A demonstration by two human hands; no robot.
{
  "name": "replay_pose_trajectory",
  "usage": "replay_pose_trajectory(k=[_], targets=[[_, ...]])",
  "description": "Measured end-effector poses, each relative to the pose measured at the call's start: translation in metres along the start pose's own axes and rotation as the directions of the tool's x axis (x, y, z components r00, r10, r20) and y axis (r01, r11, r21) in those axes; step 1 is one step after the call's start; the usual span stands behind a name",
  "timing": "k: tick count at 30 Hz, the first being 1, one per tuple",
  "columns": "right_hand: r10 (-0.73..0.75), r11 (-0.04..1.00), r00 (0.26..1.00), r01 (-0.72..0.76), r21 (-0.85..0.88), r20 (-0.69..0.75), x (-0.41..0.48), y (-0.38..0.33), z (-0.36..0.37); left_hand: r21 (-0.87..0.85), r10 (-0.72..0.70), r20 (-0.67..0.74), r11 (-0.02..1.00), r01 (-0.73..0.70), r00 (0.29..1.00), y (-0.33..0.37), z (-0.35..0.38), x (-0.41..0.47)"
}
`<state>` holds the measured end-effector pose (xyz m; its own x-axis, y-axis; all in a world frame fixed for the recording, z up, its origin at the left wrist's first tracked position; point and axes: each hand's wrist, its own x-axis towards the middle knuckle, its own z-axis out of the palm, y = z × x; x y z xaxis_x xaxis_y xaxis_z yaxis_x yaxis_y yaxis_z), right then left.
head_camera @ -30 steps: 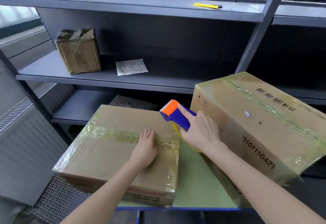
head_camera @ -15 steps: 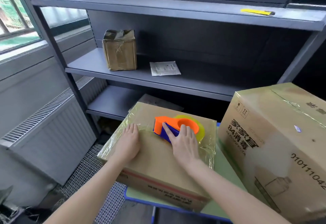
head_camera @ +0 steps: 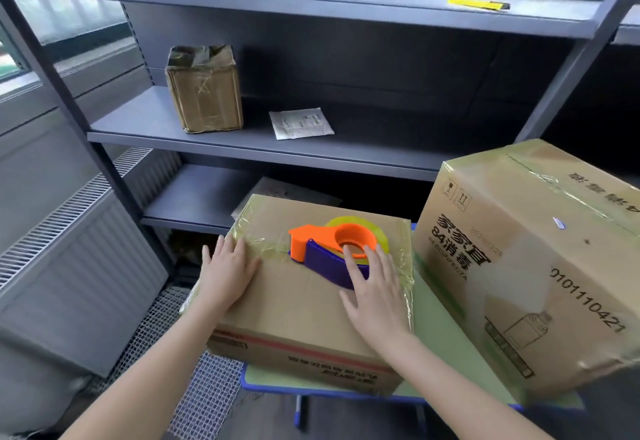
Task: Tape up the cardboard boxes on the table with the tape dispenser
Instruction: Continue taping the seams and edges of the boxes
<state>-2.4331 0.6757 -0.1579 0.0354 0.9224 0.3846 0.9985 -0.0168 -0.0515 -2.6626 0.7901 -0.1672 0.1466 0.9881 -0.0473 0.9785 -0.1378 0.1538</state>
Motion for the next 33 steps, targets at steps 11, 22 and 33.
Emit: replay_pose_trajectory(k=[11, 22, 33], targets=[[0.163, 0.977, 0.801, -0.214, 0.021, 0.576, -0.034, -0.025, -0.014, -0.066, -0.102, 0.006, 0.993, 0.102, 0.995, 0.001, 0.005, 0.002], [-0.055, 0.992, 0.635, -0.05, 0.112, 0.771, 0.013, 0.066, -0.028, -0.023, -0.375, 0.017, 0.927, 0.375, 0.927, 0.054, 0.01, -0.062], [0.082, 0.978, 0.625, -0.199, 0.056, 0.776, 0.003, -0.024, -0.04, 0.129, -0.091, -0.132, 0.986, 0.108, 0.987, 0.028, -0.008, -0.033]])
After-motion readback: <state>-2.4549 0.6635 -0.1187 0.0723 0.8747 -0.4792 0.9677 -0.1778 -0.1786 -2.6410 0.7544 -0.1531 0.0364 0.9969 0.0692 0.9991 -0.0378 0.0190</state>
